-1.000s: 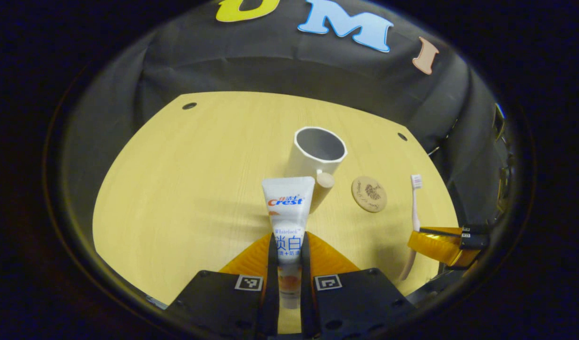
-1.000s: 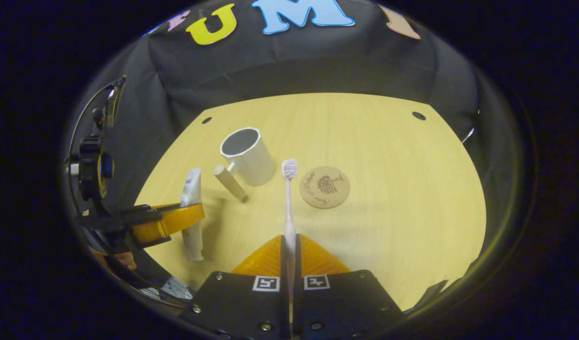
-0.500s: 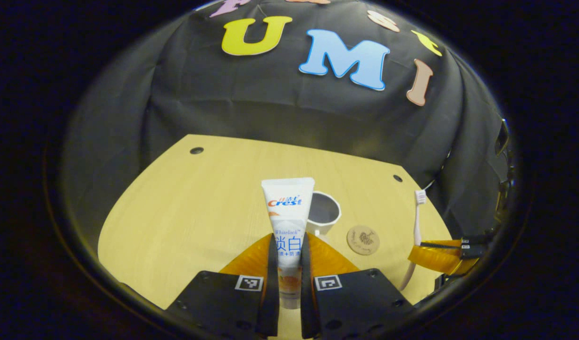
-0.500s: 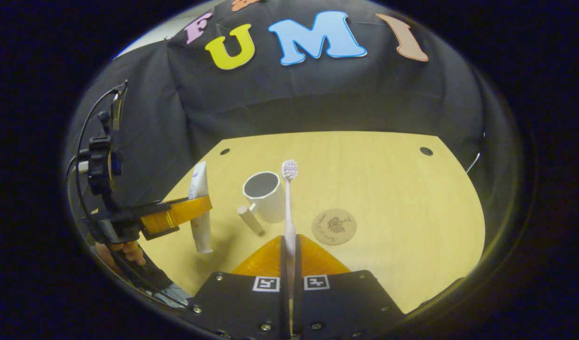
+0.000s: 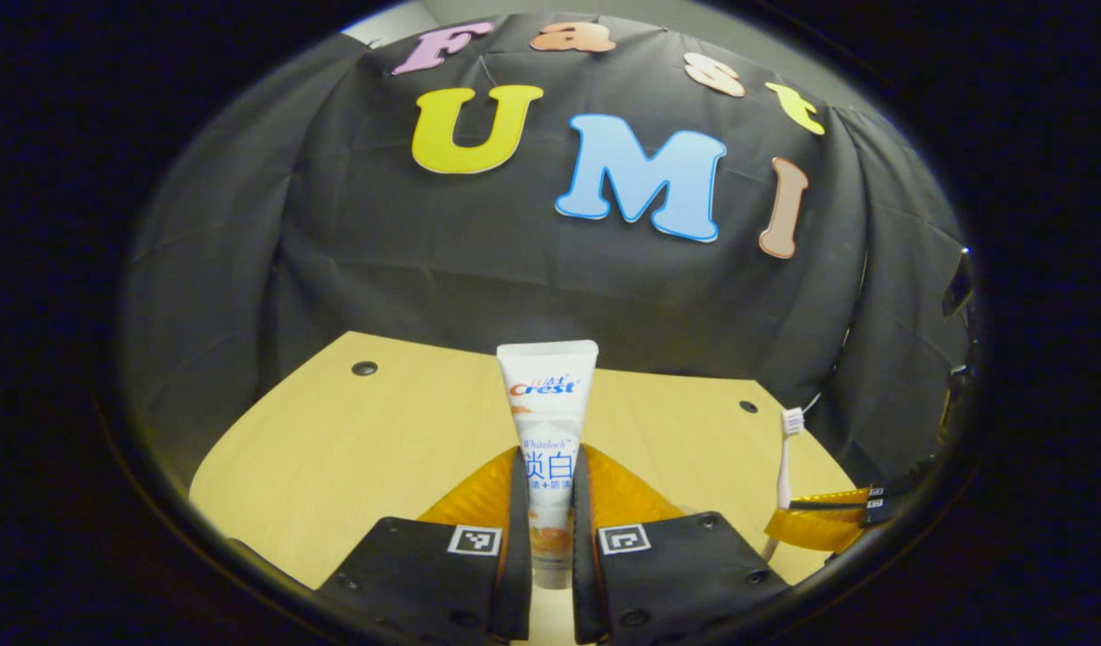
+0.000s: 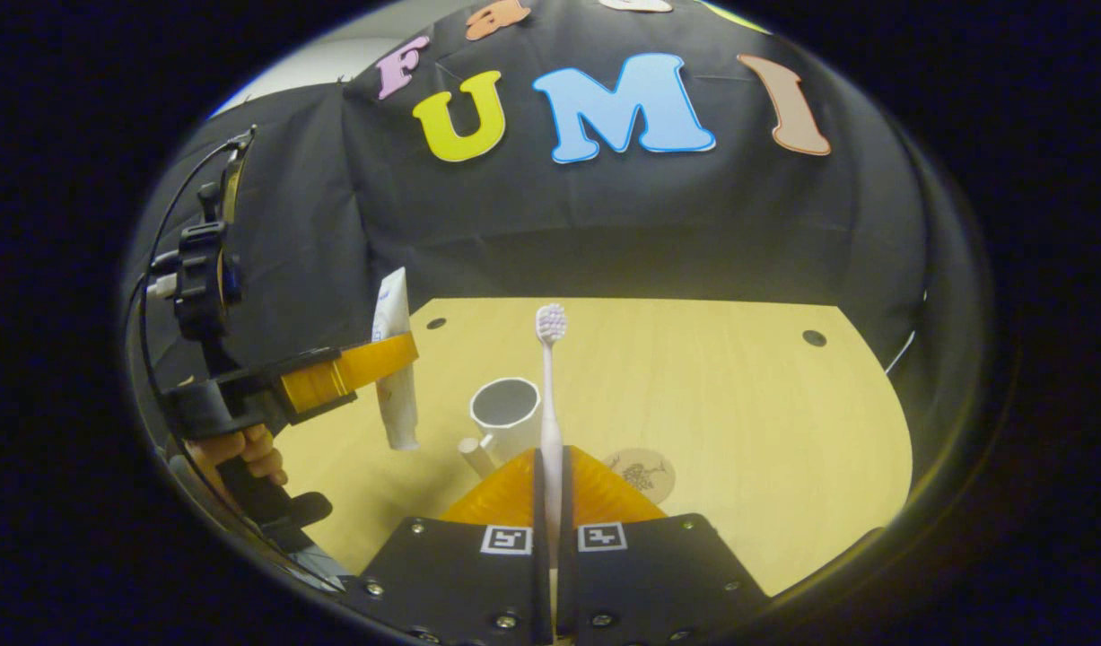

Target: Put the toothbrush and toothpaste on the desktop into the cup, then pick up the cup and place it on the coaster on the desktop.

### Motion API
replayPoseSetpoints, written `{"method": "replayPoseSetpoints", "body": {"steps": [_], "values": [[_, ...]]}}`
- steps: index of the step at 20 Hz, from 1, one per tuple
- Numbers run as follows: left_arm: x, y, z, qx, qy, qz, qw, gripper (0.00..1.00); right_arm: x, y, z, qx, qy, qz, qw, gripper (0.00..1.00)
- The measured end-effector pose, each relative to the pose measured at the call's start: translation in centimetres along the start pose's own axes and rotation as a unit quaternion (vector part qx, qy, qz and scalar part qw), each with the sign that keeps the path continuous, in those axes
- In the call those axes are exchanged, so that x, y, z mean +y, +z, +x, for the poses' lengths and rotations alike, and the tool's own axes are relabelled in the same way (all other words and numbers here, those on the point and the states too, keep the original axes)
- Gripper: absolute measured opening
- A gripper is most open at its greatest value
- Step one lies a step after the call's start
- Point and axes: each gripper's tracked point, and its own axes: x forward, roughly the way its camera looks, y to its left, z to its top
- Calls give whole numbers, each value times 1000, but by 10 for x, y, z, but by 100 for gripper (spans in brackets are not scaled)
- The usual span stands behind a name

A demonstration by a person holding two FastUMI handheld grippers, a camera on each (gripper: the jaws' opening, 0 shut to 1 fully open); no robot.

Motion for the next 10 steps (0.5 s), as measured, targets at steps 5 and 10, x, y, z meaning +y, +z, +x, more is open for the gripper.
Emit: {"method": "replayPoseSetpoints", "body": {"steps": [5, 10], "values": [[-10, 30, 21, -51, -26, -19, 998, 25, 0, 7, 0, -16, -8, -8, 1000, 4], [-22, 51, 53, -100, -55, -44, 992, 24, -5, 10, 0, -18, -22, 0, 1000, 4]]}}
